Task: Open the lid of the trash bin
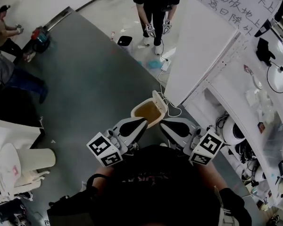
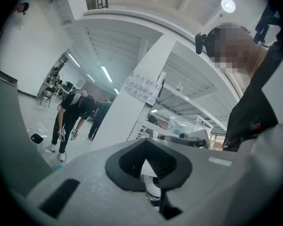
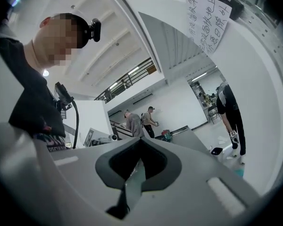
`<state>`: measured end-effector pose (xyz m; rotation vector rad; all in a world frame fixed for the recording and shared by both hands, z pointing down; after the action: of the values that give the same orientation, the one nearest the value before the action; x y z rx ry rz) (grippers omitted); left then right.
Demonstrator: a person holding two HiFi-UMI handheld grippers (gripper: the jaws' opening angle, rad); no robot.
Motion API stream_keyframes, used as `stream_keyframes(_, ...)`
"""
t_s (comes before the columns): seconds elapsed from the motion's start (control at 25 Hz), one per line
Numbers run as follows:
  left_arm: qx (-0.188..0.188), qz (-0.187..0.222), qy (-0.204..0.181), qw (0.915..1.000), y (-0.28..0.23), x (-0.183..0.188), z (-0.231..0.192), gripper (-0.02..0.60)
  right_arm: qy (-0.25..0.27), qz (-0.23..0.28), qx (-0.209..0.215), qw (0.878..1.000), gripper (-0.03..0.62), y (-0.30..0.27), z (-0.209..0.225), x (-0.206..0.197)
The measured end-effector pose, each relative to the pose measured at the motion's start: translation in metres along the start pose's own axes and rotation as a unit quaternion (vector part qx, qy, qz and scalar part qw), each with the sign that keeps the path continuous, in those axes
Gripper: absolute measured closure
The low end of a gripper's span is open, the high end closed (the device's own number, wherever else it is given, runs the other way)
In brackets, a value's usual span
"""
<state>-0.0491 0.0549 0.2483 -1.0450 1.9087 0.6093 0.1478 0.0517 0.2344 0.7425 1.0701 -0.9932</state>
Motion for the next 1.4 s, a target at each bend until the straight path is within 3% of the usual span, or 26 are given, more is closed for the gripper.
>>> stream_keyframes(0.56,0.03,0.004,0.031,0.9991,0.024,0.001,-0.007,0.58,-0.065,-0.023,0.018,0.998,0.589,-0.002,-0.006,-0.027)
stream_keyframes(0.72,0.027,0.012,0.068,0.9973,0.024,-0.017,-0.002,0.58,-0.066,-0.024,0.019,0.997,0.589,-0.001,-0.007,-0.028)
stream_keyframes(1.4,0.025,0.01,0.085,0.996,0.02,-0.028,0.004,0.58,-0.065,-0.029,0.033,0.997,0.589,0.001,-0.008,-0.031)
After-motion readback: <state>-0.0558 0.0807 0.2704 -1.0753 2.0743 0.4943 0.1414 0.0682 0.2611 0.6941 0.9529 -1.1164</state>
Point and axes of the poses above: the fingertips, and each gripper's own axes: y backward along the fingers, z to its right, x out of its top, the point moved 9 cm from there along y, backward along the fingers, and after that the axes turned 4 degrees about y, right-handed, at the moved point
